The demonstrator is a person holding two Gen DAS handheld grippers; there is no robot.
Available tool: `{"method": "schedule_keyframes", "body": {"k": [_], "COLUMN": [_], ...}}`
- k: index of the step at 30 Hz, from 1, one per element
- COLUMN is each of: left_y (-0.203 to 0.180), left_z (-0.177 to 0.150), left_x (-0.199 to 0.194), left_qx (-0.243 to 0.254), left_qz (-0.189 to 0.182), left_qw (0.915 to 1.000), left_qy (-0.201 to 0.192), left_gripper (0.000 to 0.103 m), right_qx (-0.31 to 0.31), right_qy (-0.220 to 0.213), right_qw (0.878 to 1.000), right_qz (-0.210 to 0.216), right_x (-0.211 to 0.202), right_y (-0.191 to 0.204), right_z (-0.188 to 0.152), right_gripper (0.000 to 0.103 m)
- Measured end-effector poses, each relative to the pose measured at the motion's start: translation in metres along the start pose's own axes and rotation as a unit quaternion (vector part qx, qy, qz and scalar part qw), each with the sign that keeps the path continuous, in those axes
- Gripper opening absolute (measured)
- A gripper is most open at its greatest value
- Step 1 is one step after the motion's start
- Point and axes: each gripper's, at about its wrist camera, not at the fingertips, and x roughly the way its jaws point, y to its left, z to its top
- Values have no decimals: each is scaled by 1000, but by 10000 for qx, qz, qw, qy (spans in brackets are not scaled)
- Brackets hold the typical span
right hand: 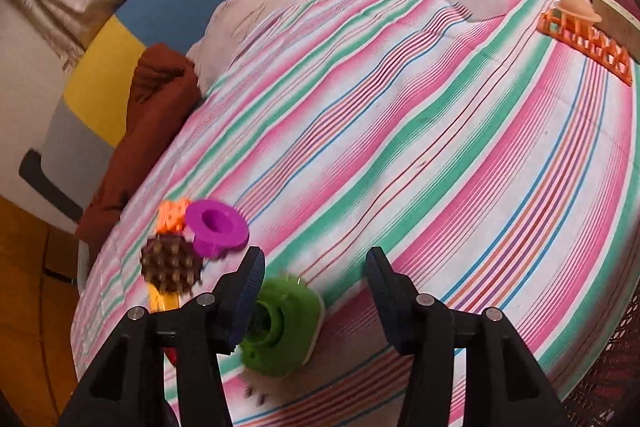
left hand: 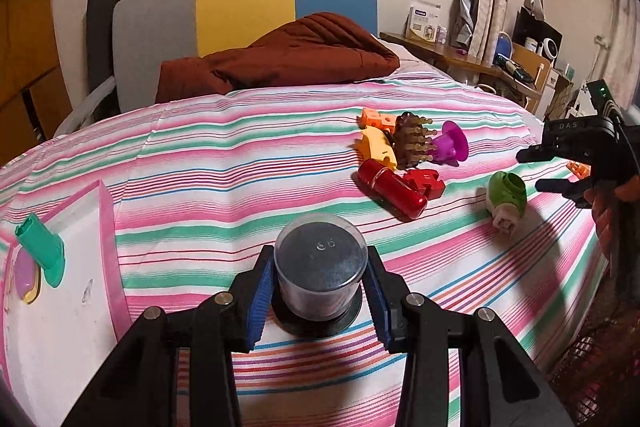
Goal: Organize rigid objects
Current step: 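Carry the cup to the tray with the left tool and set it down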
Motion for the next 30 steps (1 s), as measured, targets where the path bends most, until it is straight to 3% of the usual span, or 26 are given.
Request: {"method": "schedule_keyframes", "body": {"k": [4,6,10,18,26,30], "left_y": [2,2,3,11,23,31], "left_z": [0,0,-1,1,4,3], "left_x": [0,0,0,-8,-29,-42], "left_qx": [-54,-46,-85,-281,-402,-406], "left_qz": [0,4,-18,-98,-169,-110], "left_qw": [10000,10000,10000,9996,9989,9987], "left_qy": [-11,-15,-26,-29,-191,-272], "left_gripper": [43,43,43,43,43,43], "right_qx": [-257,-551,-1277,-1759,-1556,-1744], "right_qy": [263,360,512,789,763,693], "right_qw": [9990,9978,9887,9766,9835,9815], "right_qz": [246,104,-595,-948,-523,-385], "right_x": [2,7,20,40,38,36], "right_y": [17,33,51,56,50,59], "right_z": [-9,-18,-32,-39,-34,-38], "right_gripper": [59,59,60,59,57,57]}}
